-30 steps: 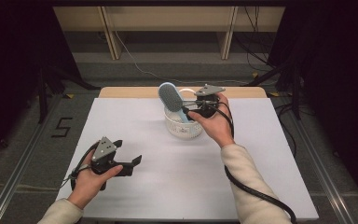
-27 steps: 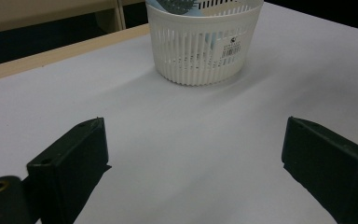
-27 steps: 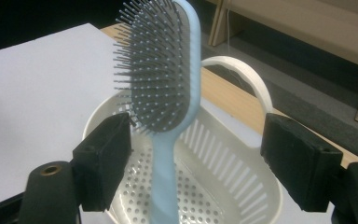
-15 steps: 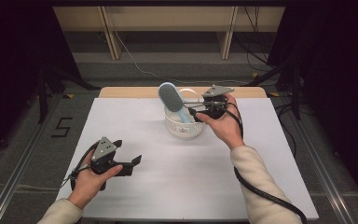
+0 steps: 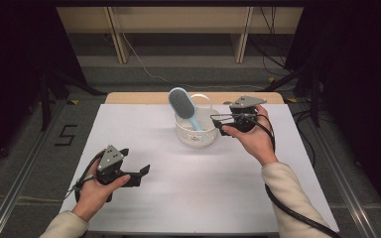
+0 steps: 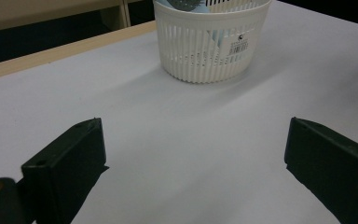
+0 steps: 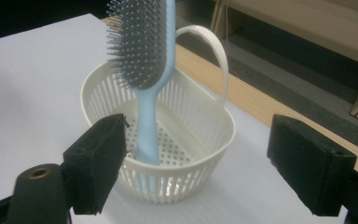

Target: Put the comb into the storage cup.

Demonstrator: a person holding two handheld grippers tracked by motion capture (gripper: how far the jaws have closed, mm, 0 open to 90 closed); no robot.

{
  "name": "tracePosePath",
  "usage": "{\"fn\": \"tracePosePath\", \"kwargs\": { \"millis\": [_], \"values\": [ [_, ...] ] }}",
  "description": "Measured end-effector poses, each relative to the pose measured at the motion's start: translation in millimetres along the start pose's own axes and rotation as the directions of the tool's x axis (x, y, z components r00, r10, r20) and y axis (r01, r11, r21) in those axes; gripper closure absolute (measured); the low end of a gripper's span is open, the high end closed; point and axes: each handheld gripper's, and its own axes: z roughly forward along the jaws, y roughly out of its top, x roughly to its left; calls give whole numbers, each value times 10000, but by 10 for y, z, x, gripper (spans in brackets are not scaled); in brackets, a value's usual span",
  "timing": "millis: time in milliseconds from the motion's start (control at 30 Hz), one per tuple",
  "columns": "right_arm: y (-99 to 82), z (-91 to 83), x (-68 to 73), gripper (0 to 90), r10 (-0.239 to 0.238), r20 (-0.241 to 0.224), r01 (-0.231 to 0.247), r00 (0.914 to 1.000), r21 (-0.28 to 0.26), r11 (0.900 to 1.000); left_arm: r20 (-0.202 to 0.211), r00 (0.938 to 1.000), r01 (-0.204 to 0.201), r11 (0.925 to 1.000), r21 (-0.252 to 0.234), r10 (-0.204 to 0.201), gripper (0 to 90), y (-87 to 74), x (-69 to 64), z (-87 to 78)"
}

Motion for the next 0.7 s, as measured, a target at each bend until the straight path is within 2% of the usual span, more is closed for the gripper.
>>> {"fn": "tracePosePath", "kwargs": {
  "millis": [200,533,700],
  "values": [
    [-93,-133,-3,183,-73,29,74,10000,-177,9998,-178,9998,-44,10000,84,46,33,-3,12,-4],
    [-288,-360,37,173,-258,-32,255,9997,-576,9980,-176,9998,19,10000,80,-17,0,-7,26,-5],
    [-396,-496,20,170,-184,-70,178,9998,-852,9962,-102,9999,-19,10000,30,19,0,-7,27,-11]
  ]
}}
